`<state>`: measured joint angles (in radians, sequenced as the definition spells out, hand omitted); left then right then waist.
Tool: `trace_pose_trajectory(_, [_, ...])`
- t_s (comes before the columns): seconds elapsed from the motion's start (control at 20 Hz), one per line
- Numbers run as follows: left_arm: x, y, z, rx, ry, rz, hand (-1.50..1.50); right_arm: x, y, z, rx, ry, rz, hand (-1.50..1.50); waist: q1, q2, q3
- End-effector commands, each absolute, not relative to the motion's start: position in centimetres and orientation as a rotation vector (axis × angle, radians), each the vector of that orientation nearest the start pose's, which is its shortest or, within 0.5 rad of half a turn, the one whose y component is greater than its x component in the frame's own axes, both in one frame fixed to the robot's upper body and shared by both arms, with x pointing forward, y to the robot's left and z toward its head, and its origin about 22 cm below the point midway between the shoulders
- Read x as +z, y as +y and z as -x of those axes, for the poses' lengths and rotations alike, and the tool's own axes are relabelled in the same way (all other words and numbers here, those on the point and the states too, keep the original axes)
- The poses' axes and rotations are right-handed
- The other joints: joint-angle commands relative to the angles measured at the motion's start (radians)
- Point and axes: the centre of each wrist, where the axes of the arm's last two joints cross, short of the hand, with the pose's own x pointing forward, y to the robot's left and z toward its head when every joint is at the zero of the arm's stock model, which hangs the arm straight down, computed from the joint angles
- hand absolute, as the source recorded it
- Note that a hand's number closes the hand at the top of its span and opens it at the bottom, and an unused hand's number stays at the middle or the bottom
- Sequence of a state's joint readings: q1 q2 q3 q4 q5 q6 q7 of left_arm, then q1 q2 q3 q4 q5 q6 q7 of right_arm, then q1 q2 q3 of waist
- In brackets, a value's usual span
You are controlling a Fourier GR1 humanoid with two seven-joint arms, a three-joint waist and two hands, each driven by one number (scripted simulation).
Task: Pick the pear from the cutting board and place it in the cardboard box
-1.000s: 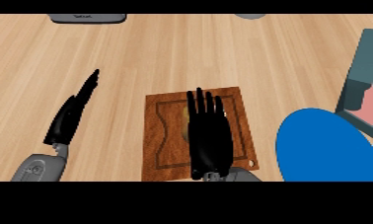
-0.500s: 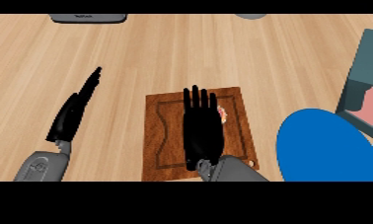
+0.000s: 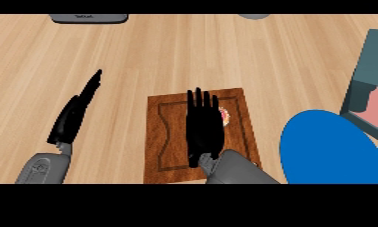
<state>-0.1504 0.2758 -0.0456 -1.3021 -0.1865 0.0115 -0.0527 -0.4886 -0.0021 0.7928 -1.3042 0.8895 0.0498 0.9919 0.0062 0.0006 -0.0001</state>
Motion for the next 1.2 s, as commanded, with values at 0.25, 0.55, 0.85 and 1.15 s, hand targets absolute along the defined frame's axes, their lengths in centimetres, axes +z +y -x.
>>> trace_pose_trajectory(0.25, [-1.4,29.3,-26.4,-0.408,-1.471,-0.308,0.00,1.1,-1.7,-26.6,1.168,-1.052,0.874,-1.50,0.003,0.000,0.000])
trace_pose_trajectory(0.55, [-0.7,27.1,-27.9,-0.431,-1.475,-0.321,0.00,-2.1,-2.8,-26.8,1.191,-1.028,0.855,1.50,0.001,0.000,0.000])
trace_pose_trajectory(0.85, [-0.5,28.8,-27.8,-0.412,-1.488,-0.311,0.00,-0.4,-1.2,-27.4,1.268,-1.182,1.052,1.50,0.002,0.001,0.000])
trace_pose_trajectory(1.15, [-1.0,27.2,-26.6,-0.418,-1.466,-0.319,0.00,-0.7,-1.9,-27.8,1.243,-1.251,1.121,1.50,0.000,-0.001,0.000])
